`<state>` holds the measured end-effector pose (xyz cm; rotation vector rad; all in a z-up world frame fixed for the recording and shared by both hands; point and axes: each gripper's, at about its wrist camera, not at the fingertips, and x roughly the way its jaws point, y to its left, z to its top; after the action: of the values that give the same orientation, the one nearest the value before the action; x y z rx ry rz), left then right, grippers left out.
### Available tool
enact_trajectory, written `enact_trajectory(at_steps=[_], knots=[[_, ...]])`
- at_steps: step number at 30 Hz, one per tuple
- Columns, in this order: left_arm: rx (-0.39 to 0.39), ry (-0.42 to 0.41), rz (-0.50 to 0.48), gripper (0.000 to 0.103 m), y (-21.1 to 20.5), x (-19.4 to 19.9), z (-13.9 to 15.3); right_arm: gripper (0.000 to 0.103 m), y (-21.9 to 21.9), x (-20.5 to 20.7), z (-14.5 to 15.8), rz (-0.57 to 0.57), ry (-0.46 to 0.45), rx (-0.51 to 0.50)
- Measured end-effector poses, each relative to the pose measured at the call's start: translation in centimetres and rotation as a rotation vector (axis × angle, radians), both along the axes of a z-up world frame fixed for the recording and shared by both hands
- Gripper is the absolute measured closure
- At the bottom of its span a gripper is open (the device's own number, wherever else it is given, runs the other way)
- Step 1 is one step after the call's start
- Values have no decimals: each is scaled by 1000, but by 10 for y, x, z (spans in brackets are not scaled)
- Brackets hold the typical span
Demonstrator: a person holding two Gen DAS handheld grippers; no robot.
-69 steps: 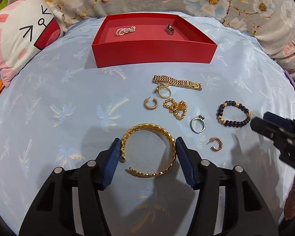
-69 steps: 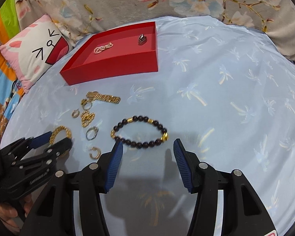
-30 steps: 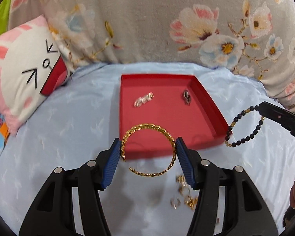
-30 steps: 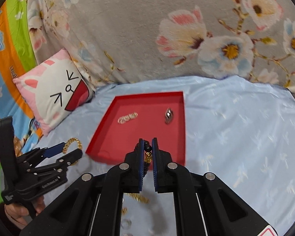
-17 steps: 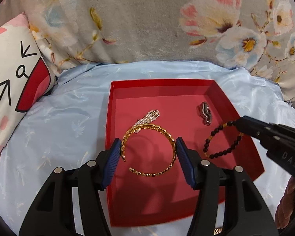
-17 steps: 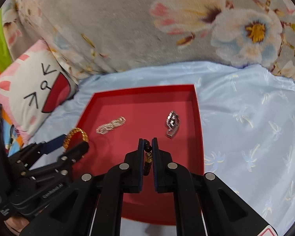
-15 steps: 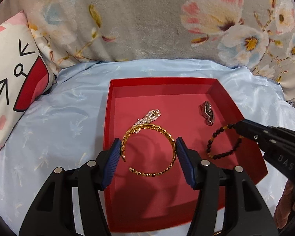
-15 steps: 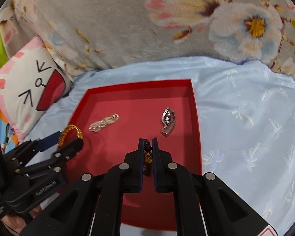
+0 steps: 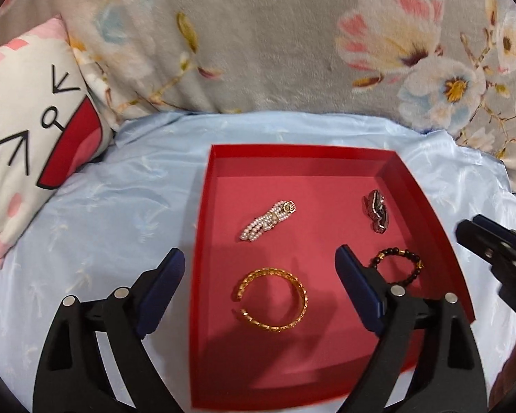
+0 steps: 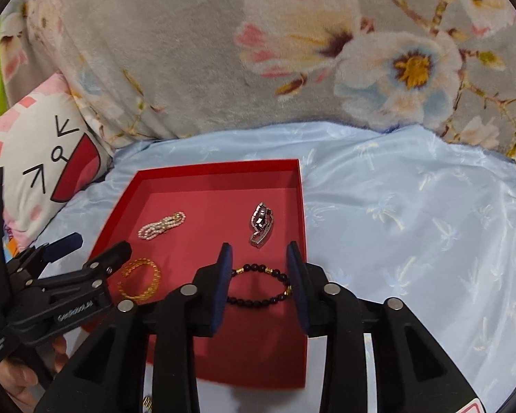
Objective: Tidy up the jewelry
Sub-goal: 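Carry the bangle and bead bracelet into the red box and release both, then grasp the gold link watch with the right tool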
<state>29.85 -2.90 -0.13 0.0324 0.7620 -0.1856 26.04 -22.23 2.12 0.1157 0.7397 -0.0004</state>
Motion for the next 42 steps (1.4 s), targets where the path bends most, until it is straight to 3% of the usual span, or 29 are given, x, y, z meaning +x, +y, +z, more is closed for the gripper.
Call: enact_trajectory(at_steps=[12,25,33,42], knots=[[19,-18,5,15,15,-96,22,59,7,-127,26,18,-55,4],[-19,59,22,14,42,-183,2,59,29,-222,-12,93,55,15],[-4,116,31,14,56,-210,-22,59,57,-224,-43,147,114,42],[-15,155,11,14,56,-213,-38,59,54,-182,-61,129,147,68]])
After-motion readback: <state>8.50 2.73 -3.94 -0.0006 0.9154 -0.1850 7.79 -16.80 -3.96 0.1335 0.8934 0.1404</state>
